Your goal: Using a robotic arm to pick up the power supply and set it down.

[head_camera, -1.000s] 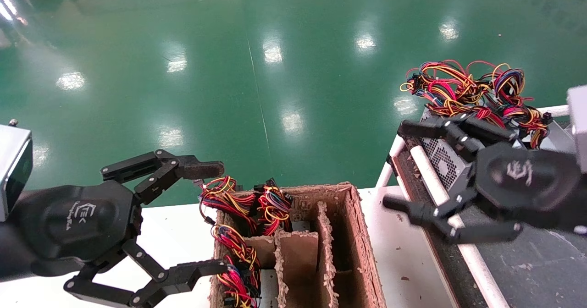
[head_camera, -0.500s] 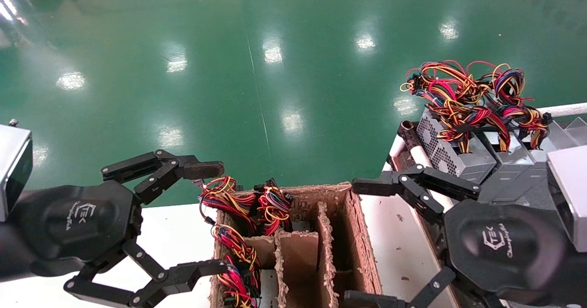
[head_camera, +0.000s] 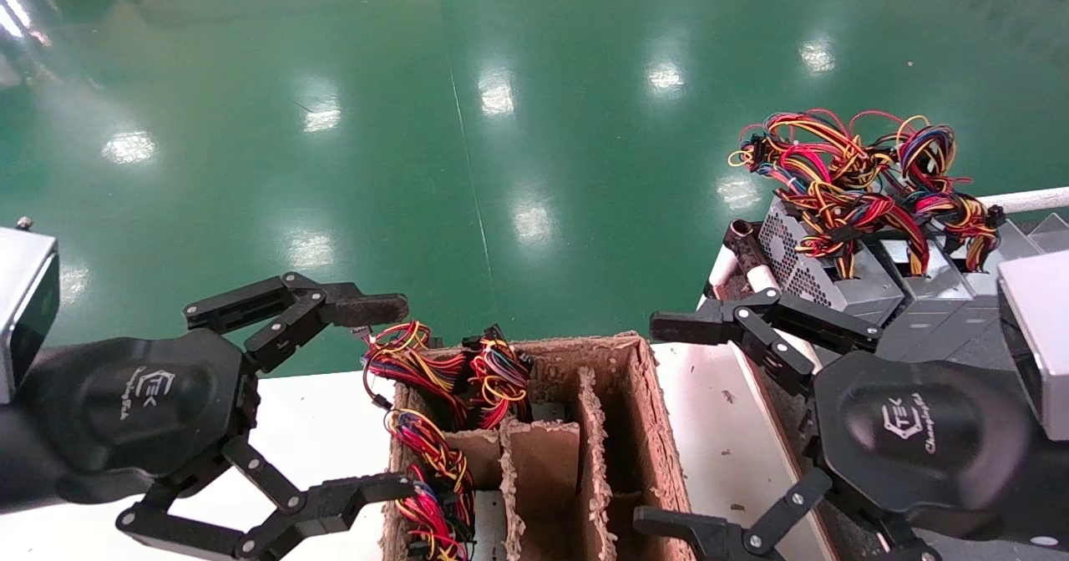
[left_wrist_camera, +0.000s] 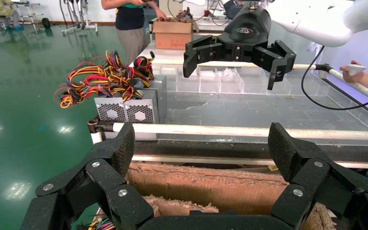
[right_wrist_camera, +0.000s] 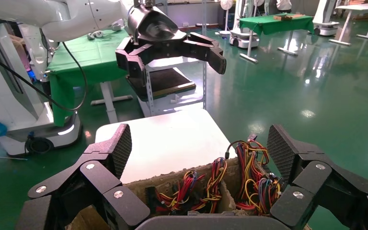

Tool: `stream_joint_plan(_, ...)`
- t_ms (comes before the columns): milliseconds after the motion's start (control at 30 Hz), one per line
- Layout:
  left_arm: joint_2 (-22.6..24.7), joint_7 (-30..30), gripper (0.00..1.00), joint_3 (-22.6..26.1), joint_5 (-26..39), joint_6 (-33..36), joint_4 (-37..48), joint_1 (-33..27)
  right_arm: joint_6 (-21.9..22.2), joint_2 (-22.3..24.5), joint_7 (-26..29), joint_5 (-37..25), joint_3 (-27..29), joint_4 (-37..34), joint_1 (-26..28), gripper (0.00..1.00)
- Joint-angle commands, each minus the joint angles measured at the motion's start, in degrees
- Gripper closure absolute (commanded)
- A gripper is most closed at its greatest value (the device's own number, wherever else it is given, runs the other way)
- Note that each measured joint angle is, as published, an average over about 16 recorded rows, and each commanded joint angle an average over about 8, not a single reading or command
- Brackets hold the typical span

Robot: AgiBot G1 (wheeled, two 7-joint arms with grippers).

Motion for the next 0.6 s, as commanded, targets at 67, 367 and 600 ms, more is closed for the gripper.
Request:
stream_joint_plan(67, 0.0, 0.0, 0.0, 0.0, 0.0, 0.0, 0.0, 0.0, 0.1, 0.0, 0.0, -0.1, 0.0, -0.1, 0.1, 0.0)
stream_joint_plan(367, 0.0, 0.0, 0.0, 0.0, 0.0, 0.0, 0.0, 0.0, 0.1, 0.1, -0.1, -0.3, 0.1, -0.3, 0.2, 0.0)
stream_joint_plan(600, 0.0, 0.0, 0.0, 0.0, 0.0, 0.0, 0.0, 0.0, 0.2, 0.1, -0.1, -0.4, 0.1, -0.4, 0.3, 0.0)
